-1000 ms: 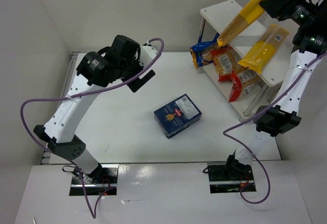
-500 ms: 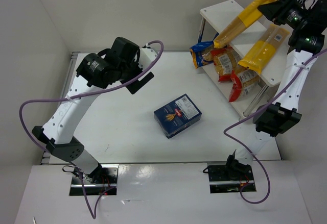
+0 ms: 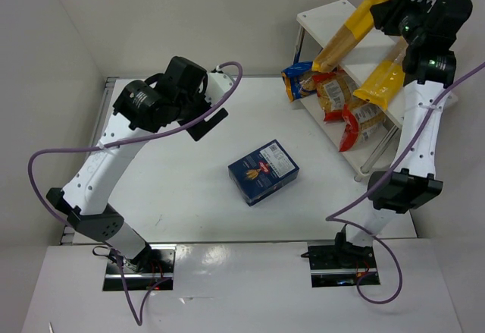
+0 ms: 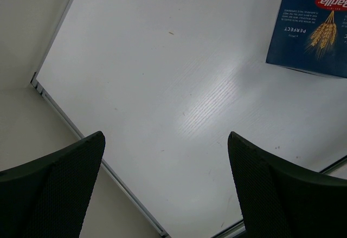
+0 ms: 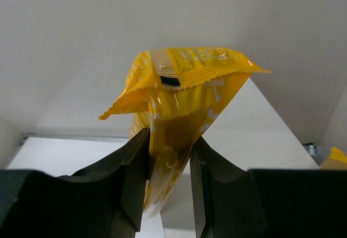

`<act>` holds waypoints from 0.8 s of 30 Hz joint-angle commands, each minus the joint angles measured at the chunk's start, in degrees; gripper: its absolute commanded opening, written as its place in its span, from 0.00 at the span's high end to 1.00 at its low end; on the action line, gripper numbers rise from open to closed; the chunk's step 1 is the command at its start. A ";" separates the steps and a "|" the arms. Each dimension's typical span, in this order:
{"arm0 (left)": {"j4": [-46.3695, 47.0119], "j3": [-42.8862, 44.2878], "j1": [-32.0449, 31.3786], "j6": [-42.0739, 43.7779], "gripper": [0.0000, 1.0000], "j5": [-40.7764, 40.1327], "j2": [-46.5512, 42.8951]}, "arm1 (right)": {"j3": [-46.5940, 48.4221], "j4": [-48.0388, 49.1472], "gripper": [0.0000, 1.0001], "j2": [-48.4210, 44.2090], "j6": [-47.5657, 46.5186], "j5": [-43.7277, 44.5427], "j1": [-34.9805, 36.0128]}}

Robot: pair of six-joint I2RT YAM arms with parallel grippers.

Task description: Place and organize the pasta boxes and bags onto the shelf

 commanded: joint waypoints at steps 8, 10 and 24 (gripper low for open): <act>1.34 -0.52 -0.13 1.92 0.01 -0.55 -2.39 | -6.49 6.01 1.00 -6.93 -14.37 24.44 3.34; 1.34 -0.52 -0.13 1.92 0.01 -0.55 -2.39 | -4.83 5.48 1.00 -6.93 -11.99 18.29 1.14; 1.34 -4.12 -0.13 2.44 0.01 -1.61 -5.20 | 14.59 4.26 1.00 2.04 8.69 -30.18 -2.40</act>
